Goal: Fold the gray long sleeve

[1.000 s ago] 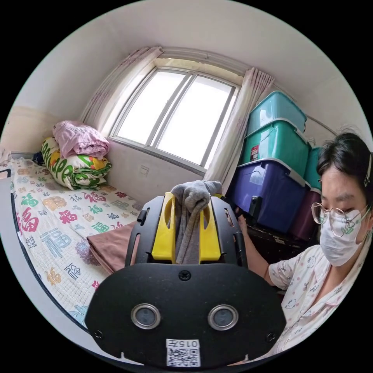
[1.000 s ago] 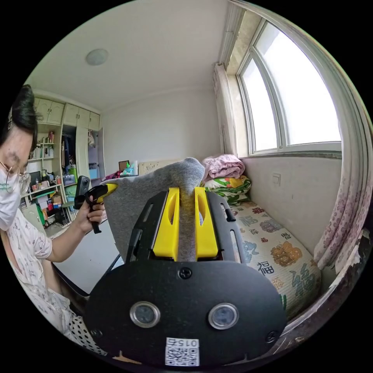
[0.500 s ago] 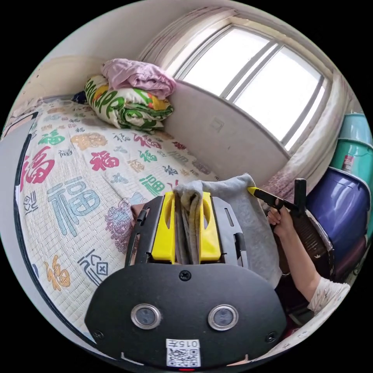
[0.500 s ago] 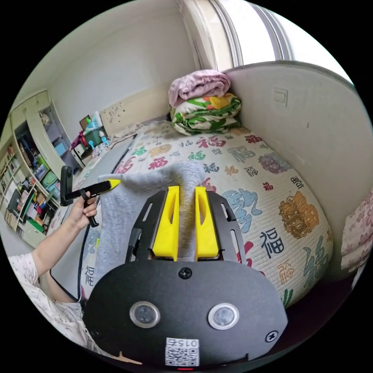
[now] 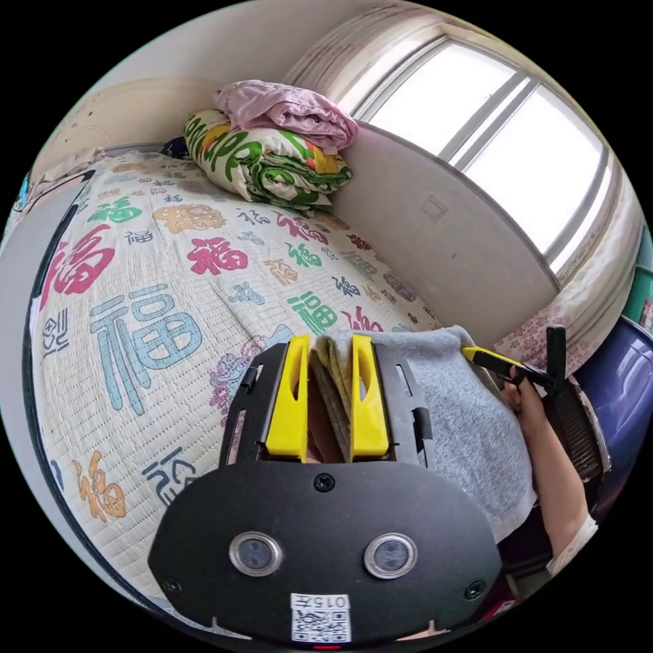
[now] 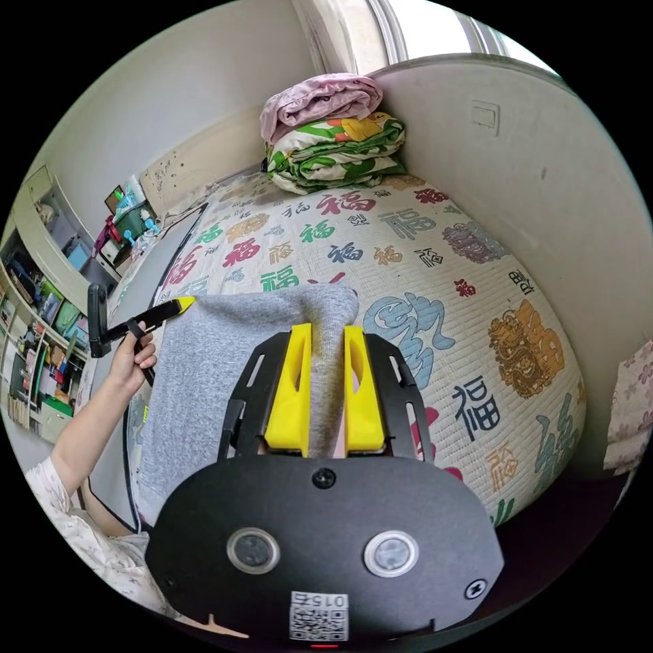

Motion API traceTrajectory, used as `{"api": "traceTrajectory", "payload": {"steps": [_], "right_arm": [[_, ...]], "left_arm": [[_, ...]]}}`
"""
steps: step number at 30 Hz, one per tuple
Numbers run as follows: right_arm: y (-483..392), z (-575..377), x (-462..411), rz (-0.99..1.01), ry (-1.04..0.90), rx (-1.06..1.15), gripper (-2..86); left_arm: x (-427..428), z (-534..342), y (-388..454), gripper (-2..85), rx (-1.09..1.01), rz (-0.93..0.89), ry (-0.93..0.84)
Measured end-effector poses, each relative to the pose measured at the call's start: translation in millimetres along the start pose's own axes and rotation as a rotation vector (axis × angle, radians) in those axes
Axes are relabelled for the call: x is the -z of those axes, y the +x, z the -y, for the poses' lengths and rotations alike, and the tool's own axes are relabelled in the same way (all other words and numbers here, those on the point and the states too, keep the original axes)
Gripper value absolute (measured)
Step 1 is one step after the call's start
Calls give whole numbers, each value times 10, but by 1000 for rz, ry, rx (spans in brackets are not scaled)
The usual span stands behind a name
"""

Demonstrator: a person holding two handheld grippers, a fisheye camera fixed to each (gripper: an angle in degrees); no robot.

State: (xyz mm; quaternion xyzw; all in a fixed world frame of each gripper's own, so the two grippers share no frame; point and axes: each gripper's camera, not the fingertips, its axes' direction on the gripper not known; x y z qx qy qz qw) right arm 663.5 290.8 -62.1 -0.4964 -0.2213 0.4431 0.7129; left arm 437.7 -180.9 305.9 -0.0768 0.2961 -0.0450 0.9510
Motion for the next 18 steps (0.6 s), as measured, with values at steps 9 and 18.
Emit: {"api": "traceTrajectory", "payload": {"steps": [9,18], "right_arm": [[-1015,-887,459,-479,330,275,1],[-2888,-3558,588,-610,955,610,-9]], "left_arm": [[1731,-777,745,11,-188,331,360],[4101,-3289,1108,-6,-344,574,693]]}}
